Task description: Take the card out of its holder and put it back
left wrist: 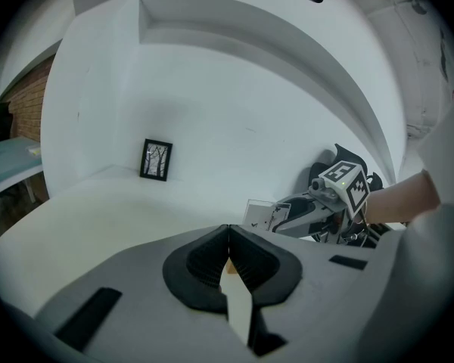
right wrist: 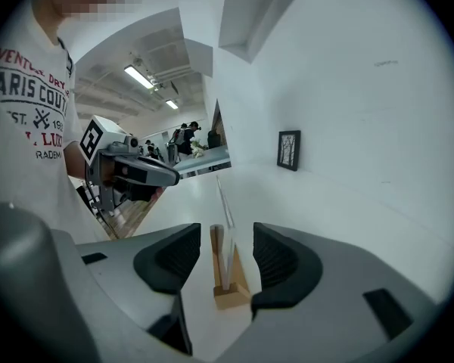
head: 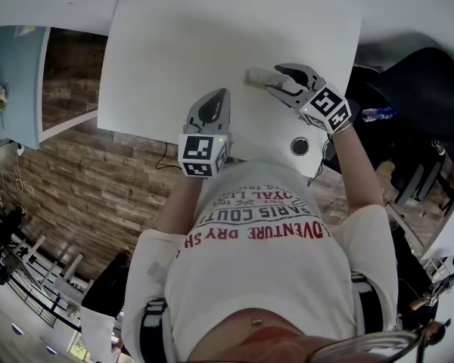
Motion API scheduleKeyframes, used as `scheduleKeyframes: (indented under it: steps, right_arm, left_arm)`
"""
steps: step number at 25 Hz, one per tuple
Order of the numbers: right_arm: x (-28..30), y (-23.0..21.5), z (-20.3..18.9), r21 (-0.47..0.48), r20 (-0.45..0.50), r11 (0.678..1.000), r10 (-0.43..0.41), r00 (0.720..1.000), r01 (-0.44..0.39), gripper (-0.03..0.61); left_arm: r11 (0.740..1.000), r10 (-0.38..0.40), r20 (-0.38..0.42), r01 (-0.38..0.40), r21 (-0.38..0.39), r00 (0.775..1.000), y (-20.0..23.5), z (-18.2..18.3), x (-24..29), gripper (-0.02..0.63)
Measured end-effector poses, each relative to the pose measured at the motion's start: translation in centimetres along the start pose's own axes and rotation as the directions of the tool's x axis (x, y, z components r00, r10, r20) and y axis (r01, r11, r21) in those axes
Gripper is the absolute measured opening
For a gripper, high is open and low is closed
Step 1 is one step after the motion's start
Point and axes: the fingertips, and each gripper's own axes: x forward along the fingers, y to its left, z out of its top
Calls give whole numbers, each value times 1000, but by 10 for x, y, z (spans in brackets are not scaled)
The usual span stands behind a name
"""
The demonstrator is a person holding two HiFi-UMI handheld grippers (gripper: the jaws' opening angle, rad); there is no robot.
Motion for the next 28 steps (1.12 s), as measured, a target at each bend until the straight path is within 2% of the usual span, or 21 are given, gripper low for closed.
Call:
scheduleKeyframes:
  steps: [2,4,7,11,13,16,19,23,26,28]
  right_arm:
    - [-6,-3,7,27,38,997,-70,997,69,210]
    - [-16,-7,16,66,85,985,-166,982,161,209]
    - [-37,-9,24,129,139,950,-300,944,283,209]
    - [-63,4,34,192,191,907,-409,892,375,204]
    - [-75,8,40,225,210,869,-484,849,440,168]
    - [-93,14,44,262,203,791,-606,769,553,75]
    - [-107,19,43,306,175,705,-703,690,640,51]
    - [-113,35,38,353,146,633,-764,628,689,31]
    - [-115,45,37,346,139,594,-798,586,726,26]
    - [-115,49,36,357,133,577,-810,571,735,26]
  left_arm:
    - [1000,-17,8,17,16,1000,1,5,-1,25]
    - [999,-39,21,38,36,999,1,12,-1,25]
    - [996,-71,39,68,64,997,-7,24,-5,25]
    - [990,-108,60,103,94,992,-17,38,-16,25]
    - [986,-130,70,122,110,989,-18,44,-19,25]
    - [979,-163,79,152,136,983,-25,52,-23,25]
    - [966,-208,89,190,175,974,-33,62,-23,25]
    - [954,-241,104,217,206,965,-40,69,-30,25]
    - [948,-261,109,233,217,959,-43,73,-35,25]
    - [944,-272,110,243,224,956,-43,74,-37,25]
